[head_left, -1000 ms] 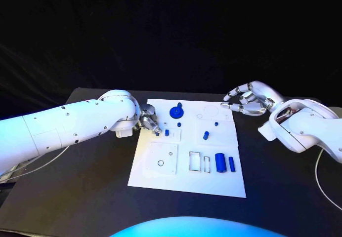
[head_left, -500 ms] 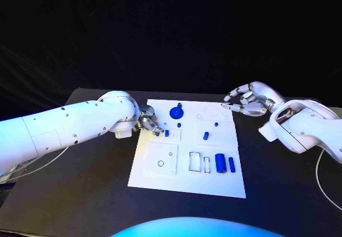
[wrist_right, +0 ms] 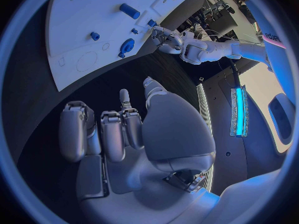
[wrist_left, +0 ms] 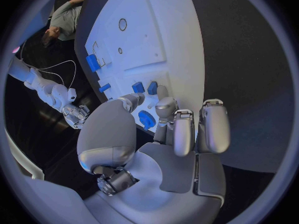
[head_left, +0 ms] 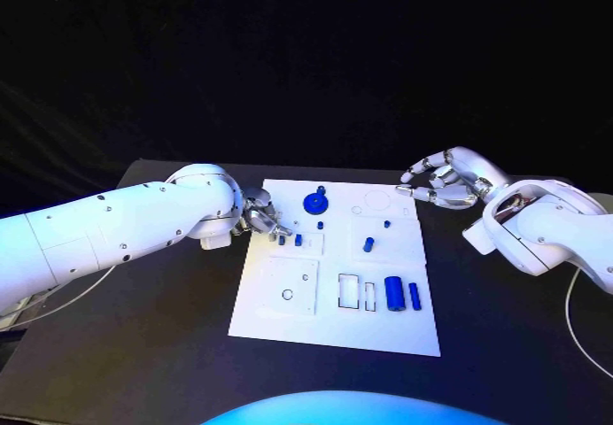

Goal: Assemble the parts on the task board

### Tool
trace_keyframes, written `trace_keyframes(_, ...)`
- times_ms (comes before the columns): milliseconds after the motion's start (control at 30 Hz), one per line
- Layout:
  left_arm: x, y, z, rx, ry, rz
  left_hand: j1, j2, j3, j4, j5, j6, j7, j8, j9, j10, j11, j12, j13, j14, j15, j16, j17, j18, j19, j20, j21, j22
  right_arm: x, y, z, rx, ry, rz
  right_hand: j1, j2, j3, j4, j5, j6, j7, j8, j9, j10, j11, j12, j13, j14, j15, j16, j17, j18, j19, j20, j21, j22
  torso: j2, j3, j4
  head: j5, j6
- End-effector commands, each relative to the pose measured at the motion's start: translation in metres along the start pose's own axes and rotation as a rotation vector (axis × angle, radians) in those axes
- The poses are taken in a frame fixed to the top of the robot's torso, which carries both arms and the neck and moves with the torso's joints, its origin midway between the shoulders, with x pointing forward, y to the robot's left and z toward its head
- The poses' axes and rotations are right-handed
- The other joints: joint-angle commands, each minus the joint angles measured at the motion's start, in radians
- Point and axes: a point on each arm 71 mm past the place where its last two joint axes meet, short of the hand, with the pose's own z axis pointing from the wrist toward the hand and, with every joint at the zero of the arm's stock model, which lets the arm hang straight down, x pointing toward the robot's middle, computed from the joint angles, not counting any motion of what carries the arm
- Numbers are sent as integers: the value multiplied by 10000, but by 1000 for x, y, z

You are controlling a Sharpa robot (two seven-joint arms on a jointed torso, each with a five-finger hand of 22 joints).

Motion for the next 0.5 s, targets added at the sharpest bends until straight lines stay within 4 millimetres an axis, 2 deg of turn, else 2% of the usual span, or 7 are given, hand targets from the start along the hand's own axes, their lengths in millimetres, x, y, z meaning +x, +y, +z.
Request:
trace_keyframes(33,-5,-4,-4,201,-504,-290,-75,14,-67,-25,-53,-44,41,11,-4,-59,-8,-49,-67,967,-32,24,2253,-105,15,-14,-12,-32,0,1,0,-125,20,-38,-74,40,-81,4,50,-46,-57,66,12,-47,-28,-31,1249,730,-42,-45,1115,146,-57,-36,-36,742,4,2,0,-20,29)
trace_keyframes(200,-15,-13,-9,1232,-1389,-1132,677,231,-219,-75,92,-701,298,-176,-35,-1134,216,-1202,-1521,777,146,-308,1667,121,-542,66,-726,-1183,0,1,0,-127,-3,-41,-77,42,-82,5,51,-46,-57,66,12,-46,-28,-30,1250,730,-42,-45,1115,146,-57,-36,-36,742,-12,7,1,-48,54)
trace_keyframes(233,-17,-16,-10,1552,-1633,-1356,1242,293,-102,-184,136,-1262,510,-322,-55,-2239,409,-2276,-2781,535,293,-672,1078,312,-1069,124,-1378,-2176,0,0,0,-127,-9,-41,-82,47,-84,4,55,-47,-57,67,13,-43,-28,-27,1254,729,-42,-47,1110,143,-50,-36,-24,751,-10,12,1,-59,58)
trace_keyframes(267,-18,-19,-11,1817,-1831,-1513,1615,285,-70,-109,116,-1579,685,-363,-66,-2672,597,-2505,-2928,120,465,-1262,202,513,-1697,283,-2210,-3338,0,0,0,-127,-13,-42,-82,47,-84,4,55,-47,-57,67,13,-43,-28,-27,1254,729,-42,-47,1110,143,-50,-36,-24,751,-15,13,1,-72,65)
trace_keyframes(400,-24,-32,-14,3201,-2744,-1884,2555,164,-11,-108,120,-2243,1072,-613,-319,-3470,943,-2916,-3335,-584,790,-2224,-1099,824,-2551,586,-3669,-5138,0,0,0,-123,-29,-43,-84,49,-85,3,57,-47,-57,67,13,-43,-28,-27,1254,729,-42,-47,1110,146,-56,-36,-36,742,5,8,2,-119,129)
trace_keyframes(433,-24,-34,-14,3419,-2880,-1839,2828,119,38,-154,127,-2306,1145,-652,-399,-3773,1012,-3139,-3518,-1062,853,-2826,-1890,1026,-3192,663,-4617,-6350,0,0,0,-122,-33,-44,-84,49,-85,3,57,-47,-57,67,13,-43,-28,-27,1254,729,-42,-47,1110,146,-56,-36,-36,742,4,4,2,-126,140)
trace_keyframes(500,-24,-41,-14,4053,-3303,-1518,3523,-25,250,-406,99,-2539,1255,-827,-622,-4354,1133,-3717,-3986,-1441,955,-3268,-2452,1072,-3368,760,-5135,-6794,-1,0,0,-125,-42,-45,-84,53,-86,0,61,-48,-58,68,13,-52,-28,-38,1243,725,-42,-54,1091,148,-61,-36,-48,734,-5,9,17,-164,147)
